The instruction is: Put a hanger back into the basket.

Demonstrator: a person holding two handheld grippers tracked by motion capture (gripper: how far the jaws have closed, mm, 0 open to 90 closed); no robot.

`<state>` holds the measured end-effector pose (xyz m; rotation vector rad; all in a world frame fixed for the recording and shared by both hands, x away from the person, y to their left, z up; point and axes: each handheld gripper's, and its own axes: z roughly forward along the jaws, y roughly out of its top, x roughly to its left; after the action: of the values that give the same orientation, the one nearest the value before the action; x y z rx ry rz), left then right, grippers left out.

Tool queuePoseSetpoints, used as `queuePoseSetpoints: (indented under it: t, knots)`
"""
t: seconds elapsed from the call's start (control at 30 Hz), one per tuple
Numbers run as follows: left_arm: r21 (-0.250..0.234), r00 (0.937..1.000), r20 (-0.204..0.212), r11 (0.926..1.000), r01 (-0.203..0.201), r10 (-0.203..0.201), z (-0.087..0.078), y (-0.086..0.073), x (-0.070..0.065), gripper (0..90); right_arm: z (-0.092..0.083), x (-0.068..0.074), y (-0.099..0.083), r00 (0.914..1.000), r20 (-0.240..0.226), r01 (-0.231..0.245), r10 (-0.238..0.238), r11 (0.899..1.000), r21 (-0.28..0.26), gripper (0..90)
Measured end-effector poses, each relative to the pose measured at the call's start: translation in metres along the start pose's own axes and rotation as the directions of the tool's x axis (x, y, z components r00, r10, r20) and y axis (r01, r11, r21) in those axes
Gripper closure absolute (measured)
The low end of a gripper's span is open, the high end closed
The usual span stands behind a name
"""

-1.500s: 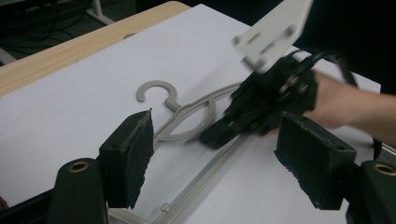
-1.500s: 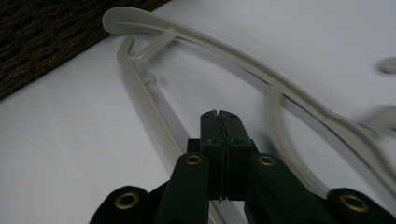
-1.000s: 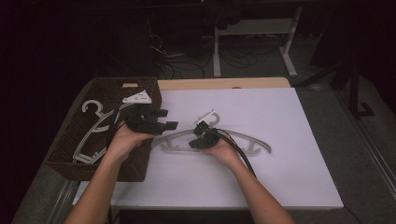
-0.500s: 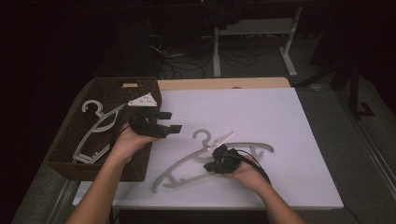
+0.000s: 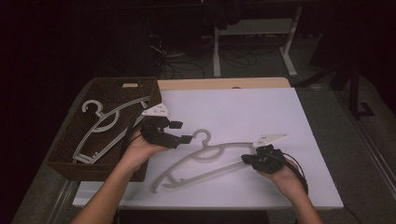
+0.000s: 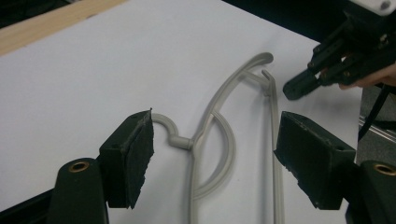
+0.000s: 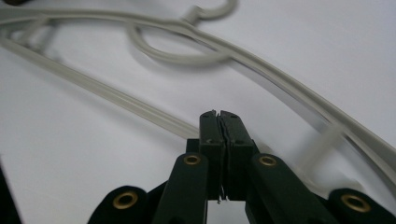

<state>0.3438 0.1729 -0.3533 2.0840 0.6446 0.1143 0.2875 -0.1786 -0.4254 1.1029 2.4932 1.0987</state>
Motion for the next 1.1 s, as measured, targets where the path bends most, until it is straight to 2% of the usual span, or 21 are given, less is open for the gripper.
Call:
queuePoseSetpoints:
  t: [0.03, 0.07, 0.1, 0.13, 0.27, 0.4, 0.6, 0.63, 0.73, 0.77, 0.8, 0.87, 0.9, 0.93, 1.0, 1.07, 1.1]
  knots:
    - [0.0, 1.0, 0.0, 1.0, 0.0, 0.0, 0.0, 0.0, 0.0, 27.5, 0.0, 0.0, 0.0, 1.0, 0.0, 0.0, 0.0, 1.0, 0.0, 87.3]
    - [0.006, 1.0, 0.003, 1.0, -0.001, 0.001, 0.003, -0.002, -0.002, 27.5, -0.002, -0.007, -0.005, 0.9985, 0.054, -0.008, 0.007, 1.0, 0.015, 87.3]
    - [0.013, 1.0, 0.004, 0.9999, -0.003, 0.003, 0.006, -0.003, -0.003, 27.5, -0.002, -0.007, -0.005, 0.9985, 0.054, -0.008, 0.007, 1.0, 0.015, 87.3]
    - [0.024, 1.0, 0.003, 0.9997, -0.003, 0.003, 0.011, -0.007, -0.006, 27.5, -0.002, -0.013, -0.008, 0.9966, 0.08, -0.021, 0.019, 0.999, 0.024, 87.4]
    - [0.047, 1.0, 0.005, 0.9989, -0.002, 0.002, 0.02, -0.014, -0.009, 27.5, 0.002, -0.019, -0.01, 0.9963, 0.081, -0.031, 0.029, 0.999, 0.026, 87.4]
    - [0.087, 1.0, 0.001, 0.9962, 0.007, -0.007, 0.032, -0.025, -0.009, 27.5, 0.01, -0.021, -0.012, 0.9959, 0.088, -0.025, 0.02, 0.998, 0.06, 87.6]
    - [0.145, 0.9993, -0.036, 0.9894, 0.006, 0.0, 0.044, -0.035, -0.007, 28.3, 0.013, -0.023, -0.013, 0.9958, 0.084, -0.042, 0.036, 0.997, 0.07, 89.0]
    - [0.178, 0.9987, -0.051, 0.984, 0.006, 0.003, 0.049, -0.04, -0.005, 28.9, 0.014, -0.023, -0.014, 0.9957, 0.087, -0.041, 0.034, 0.996, 0.082, 89.1]
    - [0.235, 0.9969, -0.075, 0.9721, -0.007, 0.026, 0.057, -0.047, -0.004, 30.3, 0.015, -0.023, -0.015, 0.9955, 0.086, -0.047, 0.039, 0.994, 0.094, 89.2]
    - [0.235, 0.9969, -0.075, 0.9721, -0.007, 0.026, 0.057, -0.047, -0.004, 31.4, 0.015, -0.023, -0.015, 0.9955, 0.086, -0.047, 0.039, 0.994, 0.094, 89.2]
    - [0.267, 0.9963, -0.078, 0.9635, -0.016, 0.038, 0.062, -0.051, -0.004, 32.7, 0.015, -0.023, -0.015, 0.9954, 0.087, -0.047, 0.039, 0.994, 0.095, 89.3]
    - [0.299, 0.9952, -0.078, 0.9536, -0.032, 0.058, 0.067, -0.054, -0.004, 36.3, 0.015, -0.023, -0.015, 0.9954, 0.087, -0.049, 0.041, 0.994, 0.096, 89.3]
    - [0.299, 0.9952, -0.078, 0.9536, -0.032, 0.058, 0.067, -0.054, -0.004, 38.2, 0.015, -0.023, -0.015, 0.9954, 0.087, -0.049, 0.041, 0.994, 0.096, 89.3]
    - [0.327, 0.9938, -0.081, 0.9438, -0.045, 0.076, 0.071, -0.057, -0.004, 39.5, 0.015, -0.024, -0.015, 0.9953, 0.084, -0.055, 0.048, 0.994, 0.093, 89.3]
    - [0.333, 0.994, -0.078, 0.9419, -0.047, 0.077, 0.072, -0.058, -0.004, 46.0, 0.016, -0.024, -0.015, 0.9953, 0.083, -0.056, 0.048, 0.994, 0.093, 89.3]
    - [0.347, 0.9934, -0.072, 0.9359, -0.059, 0.089, 0.075, -0.06, -0.003, 50.9, 0.015, -0.024, -0.015, 0.9953, 0.084, -0.056, 0.048, 0.994, 0.094, 89.3]
    - [0.344, 0.9931, -0.076, 0.937, -0.058, 0.09, 0.076, -0.06, -0.003, 54.0, 0.015, -0.024, -0.015, 0.9953, 0.084, -0.055, 0.048, 0.994, 0.094, 89.3]
